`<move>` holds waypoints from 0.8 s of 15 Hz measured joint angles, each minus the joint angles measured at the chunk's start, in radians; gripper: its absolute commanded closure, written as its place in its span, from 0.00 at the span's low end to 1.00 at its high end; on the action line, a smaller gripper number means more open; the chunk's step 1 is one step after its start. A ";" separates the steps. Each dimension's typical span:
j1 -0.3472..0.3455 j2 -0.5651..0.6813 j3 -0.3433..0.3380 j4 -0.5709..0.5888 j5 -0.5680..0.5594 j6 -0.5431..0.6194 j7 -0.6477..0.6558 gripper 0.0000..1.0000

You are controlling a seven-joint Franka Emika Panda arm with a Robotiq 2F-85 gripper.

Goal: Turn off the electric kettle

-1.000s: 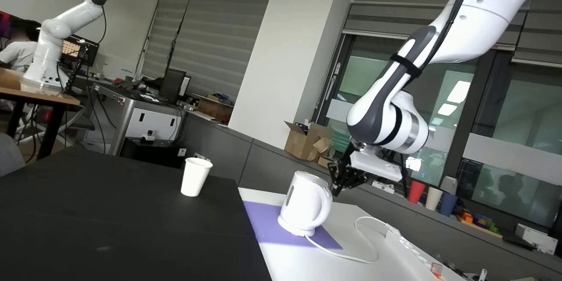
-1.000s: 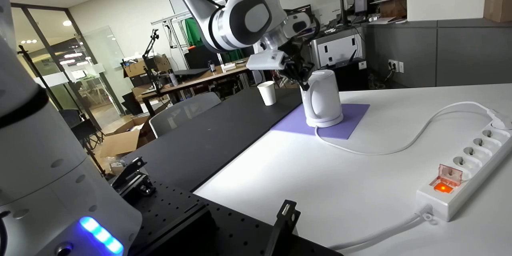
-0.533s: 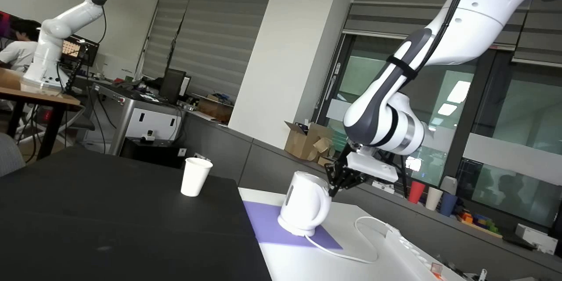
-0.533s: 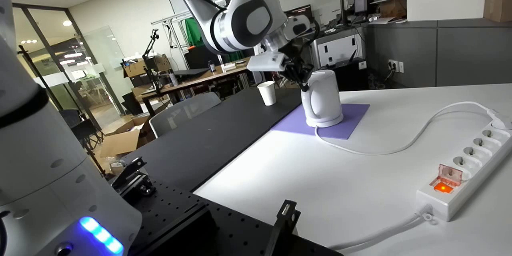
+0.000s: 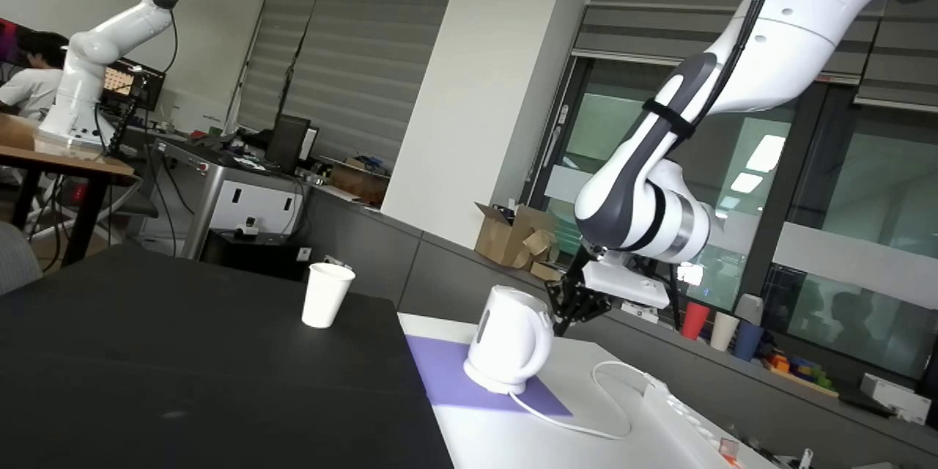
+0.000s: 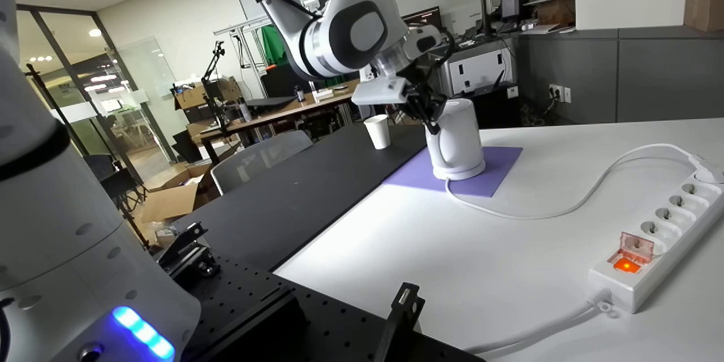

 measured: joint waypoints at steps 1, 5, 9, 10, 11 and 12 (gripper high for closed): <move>0.025 0.014 -0.031 0.000 -0.001 0.001 -0.003 1.00; 0.105 0.074 -0.119 0.001 -0.003 0.006 -0.006 1.00; 0.175 0.076 -0.170 0.003 -0.003 -0.003 -0.006 1.00; 0.211 0.063 -0.202 0.005 -0.003 -0.023 -0.006 1.00; 0.250 0.044 -0.237 0.007 -0.010 -0.060 -0.005 1.00; 0.290 0.018 -0.277 0.011 -0.027 -0.116 -0.002 1.00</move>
